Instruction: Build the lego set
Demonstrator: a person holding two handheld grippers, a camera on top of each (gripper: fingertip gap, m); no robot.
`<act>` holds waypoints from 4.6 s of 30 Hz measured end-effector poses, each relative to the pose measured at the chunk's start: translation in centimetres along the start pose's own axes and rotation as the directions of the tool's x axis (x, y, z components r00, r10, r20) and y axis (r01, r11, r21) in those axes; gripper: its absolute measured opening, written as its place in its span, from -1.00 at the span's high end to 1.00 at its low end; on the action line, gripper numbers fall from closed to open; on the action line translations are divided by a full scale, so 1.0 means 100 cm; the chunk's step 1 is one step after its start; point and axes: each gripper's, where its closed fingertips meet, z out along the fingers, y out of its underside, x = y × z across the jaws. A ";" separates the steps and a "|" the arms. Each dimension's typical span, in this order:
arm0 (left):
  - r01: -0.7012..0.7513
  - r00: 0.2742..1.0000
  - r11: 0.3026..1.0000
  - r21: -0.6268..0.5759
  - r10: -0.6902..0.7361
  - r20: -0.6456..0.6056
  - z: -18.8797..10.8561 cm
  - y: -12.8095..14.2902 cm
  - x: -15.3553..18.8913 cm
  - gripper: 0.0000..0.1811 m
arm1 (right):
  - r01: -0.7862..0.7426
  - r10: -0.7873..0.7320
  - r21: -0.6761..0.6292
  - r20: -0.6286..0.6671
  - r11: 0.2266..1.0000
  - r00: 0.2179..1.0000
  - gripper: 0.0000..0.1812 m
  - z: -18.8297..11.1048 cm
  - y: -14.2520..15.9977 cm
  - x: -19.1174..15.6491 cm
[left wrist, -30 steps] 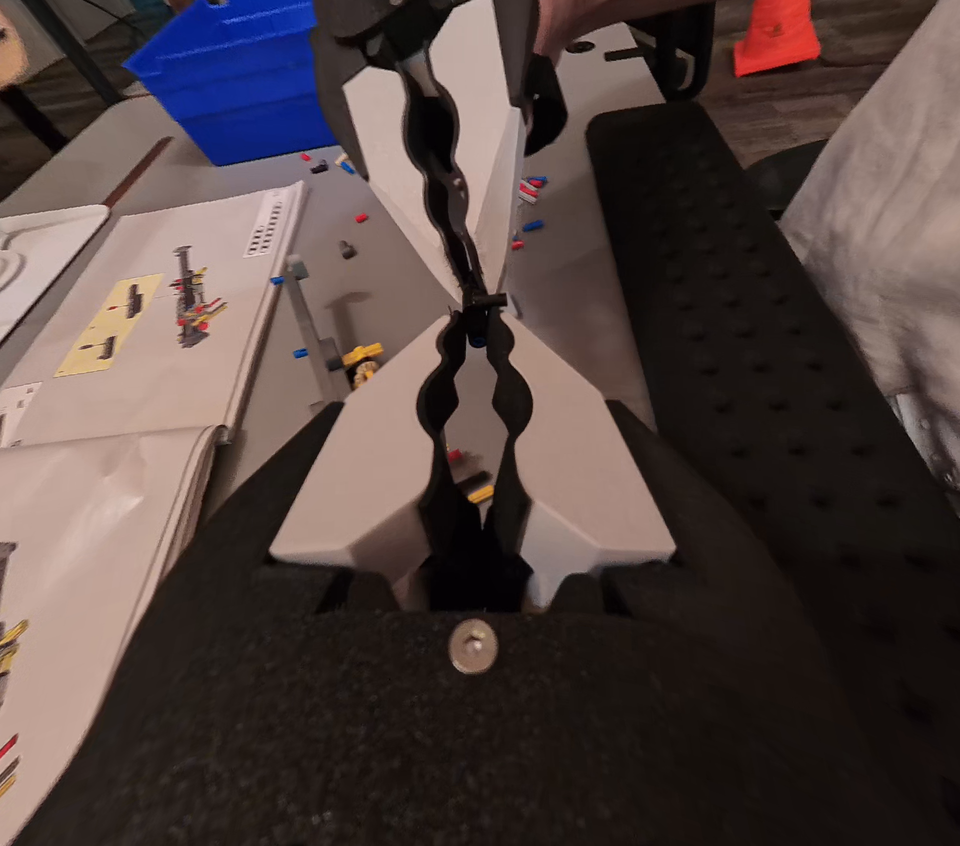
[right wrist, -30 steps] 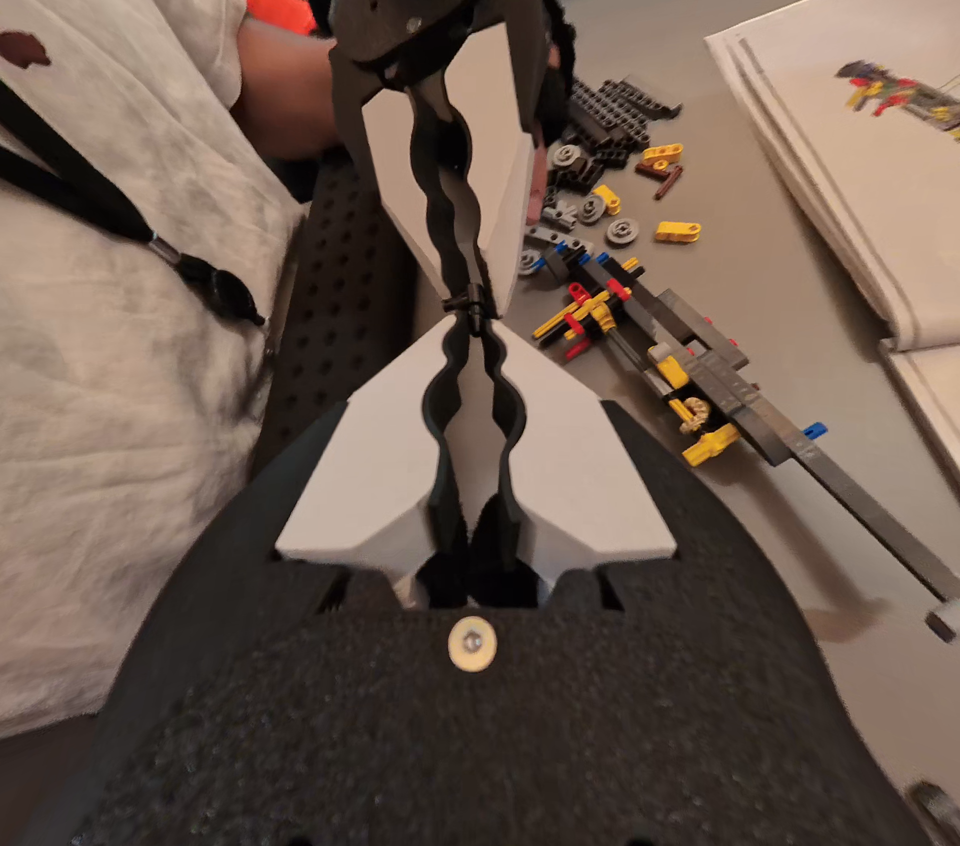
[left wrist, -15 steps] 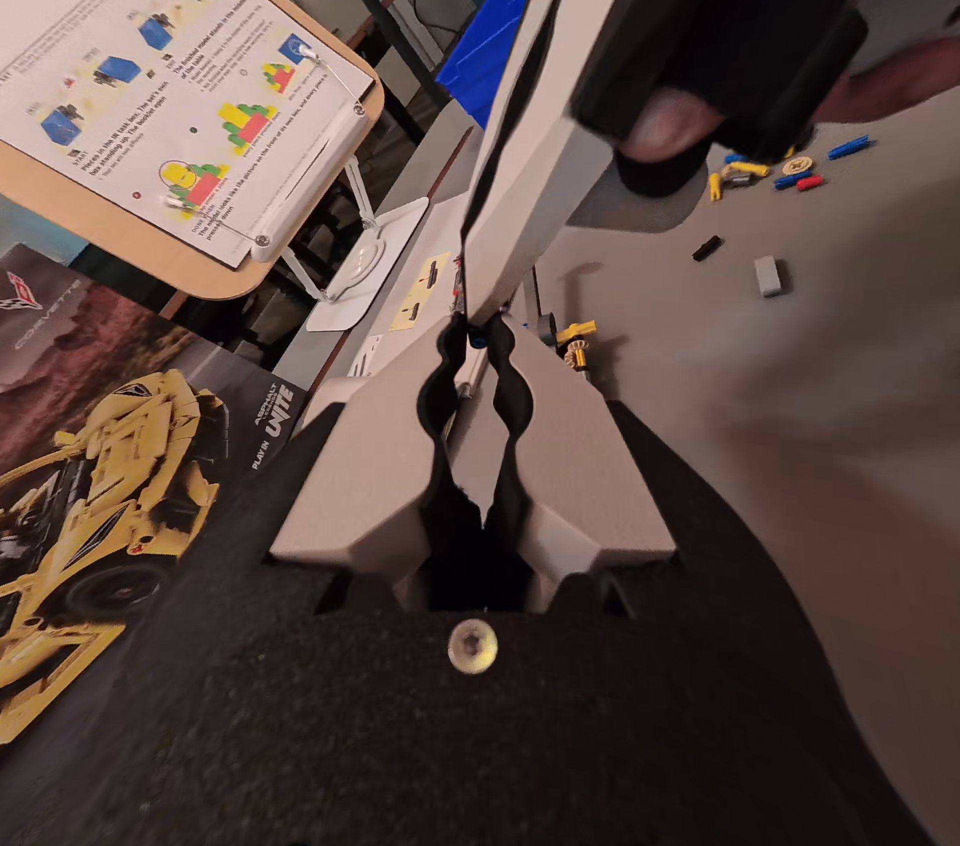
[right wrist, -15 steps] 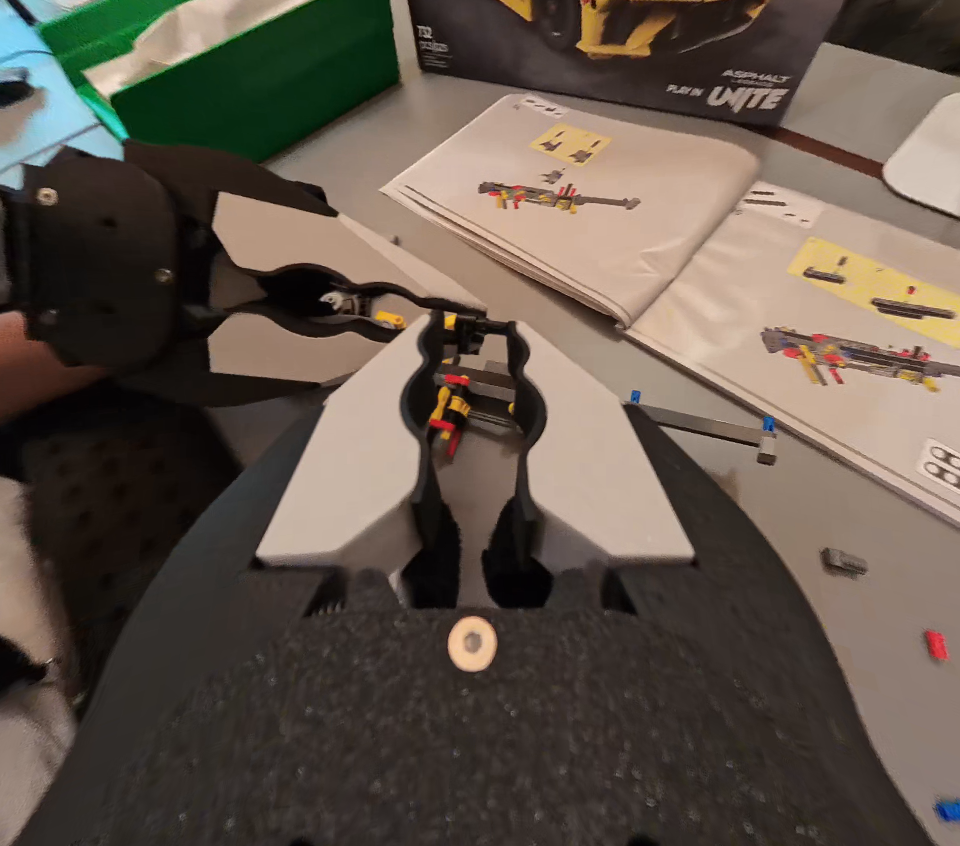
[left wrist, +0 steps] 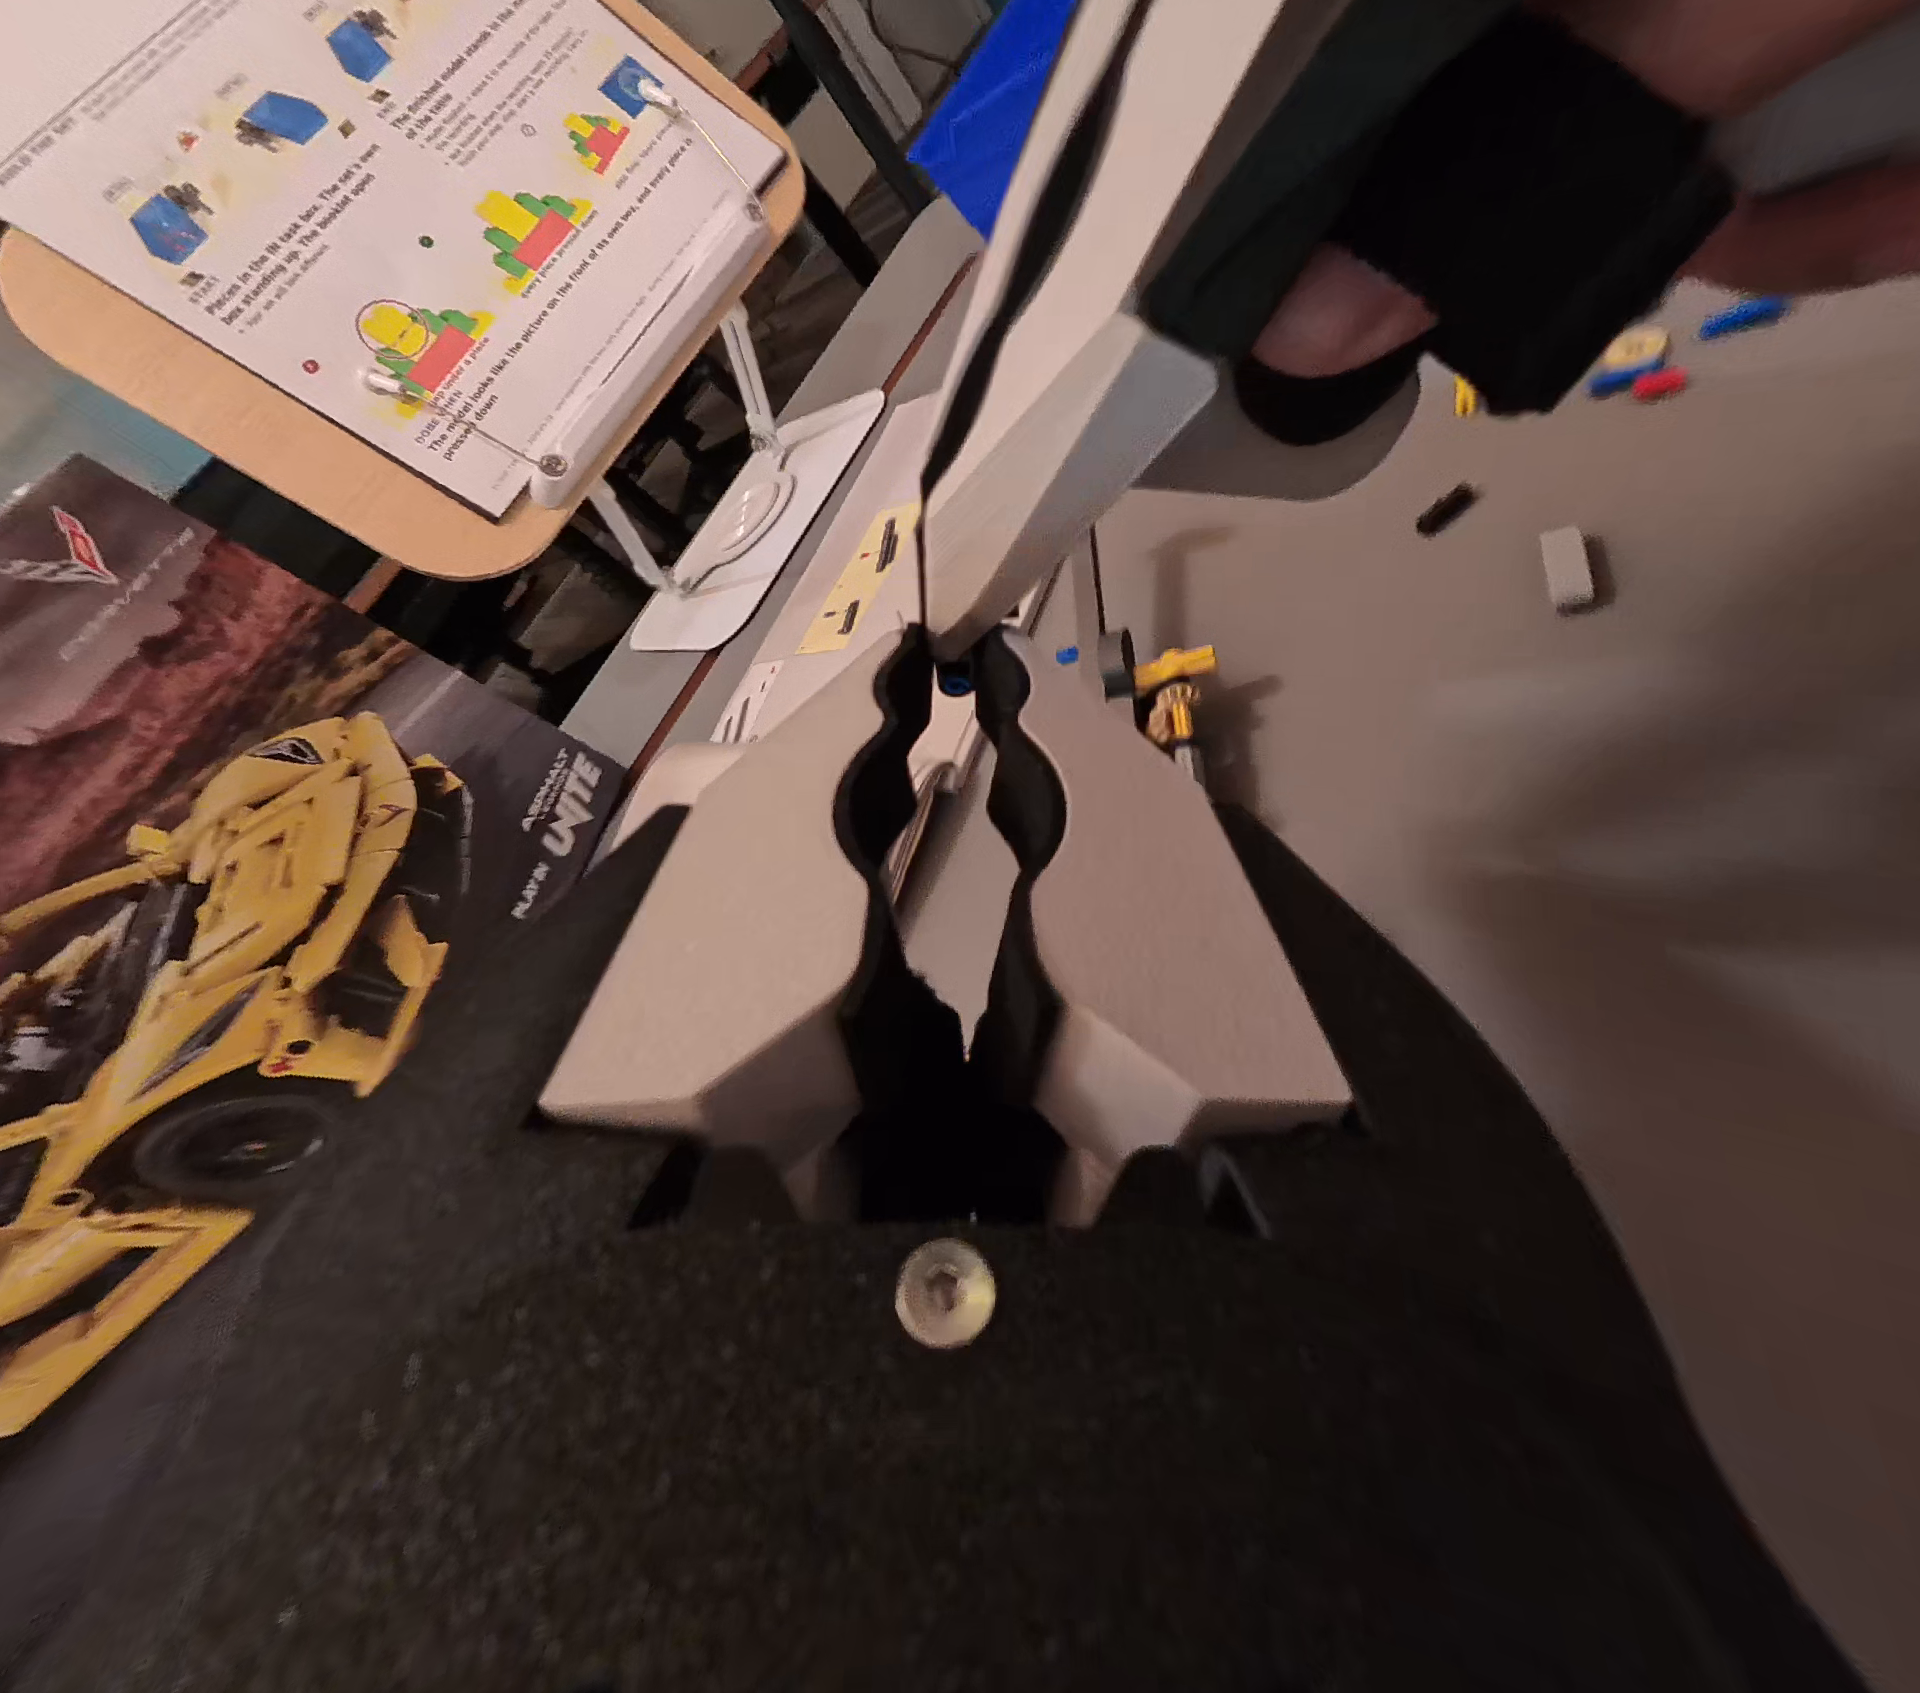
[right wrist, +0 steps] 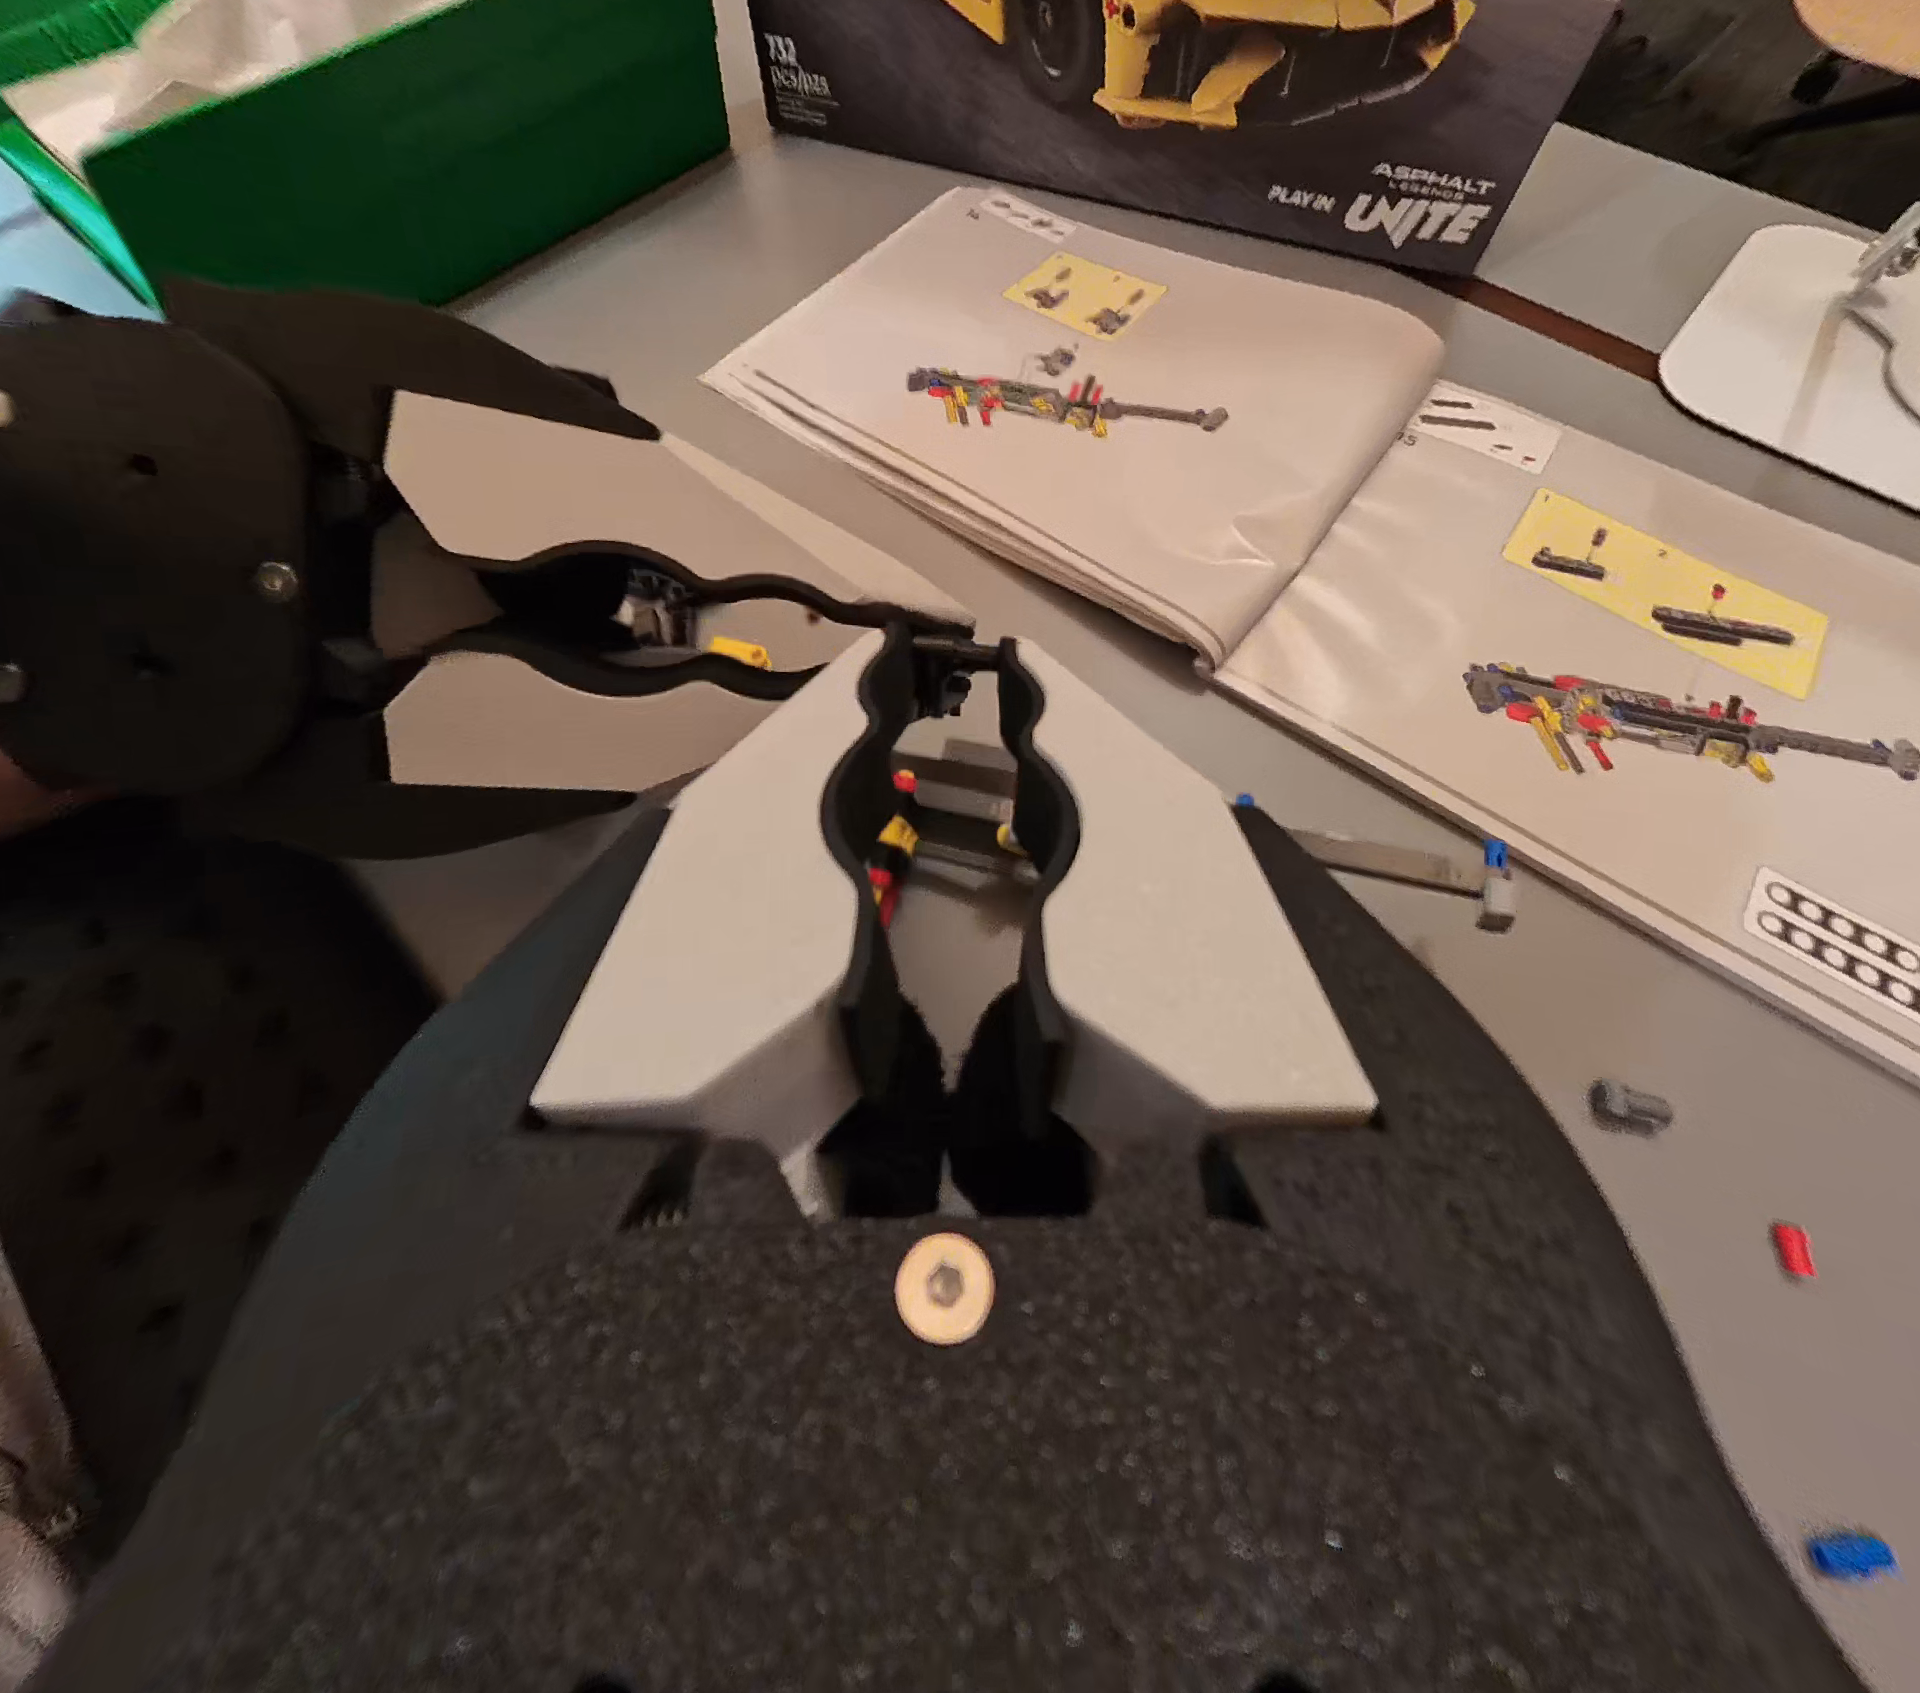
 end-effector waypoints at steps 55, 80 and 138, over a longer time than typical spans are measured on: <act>0.976 0.034 -0.044 0.213 -0.937 -0.348 -0.029 0.093 -0.140 0.93 | -0.184 0.097 0.182 0.406 0.966 0.909 0.90 0.098 -0.036 -0.002; 0.888 0.413 0.352 0.297 -0.893 -0.178 -0.052 0.081 -0.155 0.93 | 0.247 -0.135 -0.261 0.383 0.933 0.914 0.80 -0.035 0.101 0.022; 0.921 0.350 0.388 0.039 -0.780 -0.519 -0.017 0.002 -0.055 0.93 | -0.319 0.210 0.312 0.336 0.895 0.918 0.90 0.031 -0.050 0.007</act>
